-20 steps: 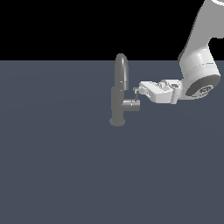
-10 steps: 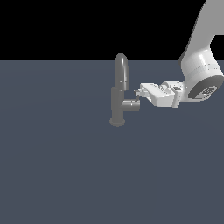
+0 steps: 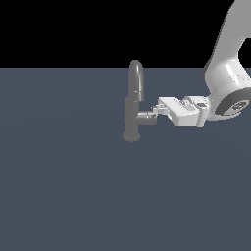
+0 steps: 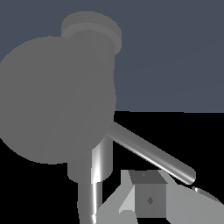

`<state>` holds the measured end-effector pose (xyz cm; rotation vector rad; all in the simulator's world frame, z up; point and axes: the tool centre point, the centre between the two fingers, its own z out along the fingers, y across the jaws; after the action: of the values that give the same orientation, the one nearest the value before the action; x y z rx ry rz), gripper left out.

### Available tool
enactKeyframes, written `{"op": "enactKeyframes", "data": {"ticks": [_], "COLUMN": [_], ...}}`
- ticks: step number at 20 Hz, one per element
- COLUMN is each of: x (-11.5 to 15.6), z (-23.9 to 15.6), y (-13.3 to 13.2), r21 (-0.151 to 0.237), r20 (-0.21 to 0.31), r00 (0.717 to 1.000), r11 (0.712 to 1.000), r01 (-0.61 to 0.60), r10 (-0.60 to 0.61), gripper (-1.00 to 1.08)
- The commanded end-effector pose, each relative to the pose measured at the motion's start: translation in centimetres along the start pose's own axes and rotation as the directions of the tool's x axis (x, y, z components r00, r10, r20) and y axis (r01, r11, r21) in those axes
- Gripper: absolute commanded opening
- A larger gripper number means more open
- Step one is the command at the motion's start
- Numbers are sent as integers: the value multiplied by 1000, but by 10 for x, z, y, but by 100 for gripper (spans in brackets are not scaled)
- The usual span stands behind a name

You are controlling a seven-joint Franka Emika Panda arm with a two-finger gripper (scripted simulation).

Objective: Turn on the faucet by rotating a designated handle.

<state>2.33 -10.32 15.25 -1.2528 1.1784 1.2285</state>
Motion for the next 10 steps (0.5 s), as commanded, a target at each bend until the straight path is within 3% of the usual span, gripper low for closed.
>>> {"op": "enactKeyframes", "data": {"ticks": [1,10], "x": [7,63], "z": [0,-1], "y": [2,23], "r21": [0,-1], "r20": [0,4], "r00": [1000,1000], "r11": [1000,1000], "r01": [-2,-19], "r10": [2,19], "gripper": [-100,-100]}}
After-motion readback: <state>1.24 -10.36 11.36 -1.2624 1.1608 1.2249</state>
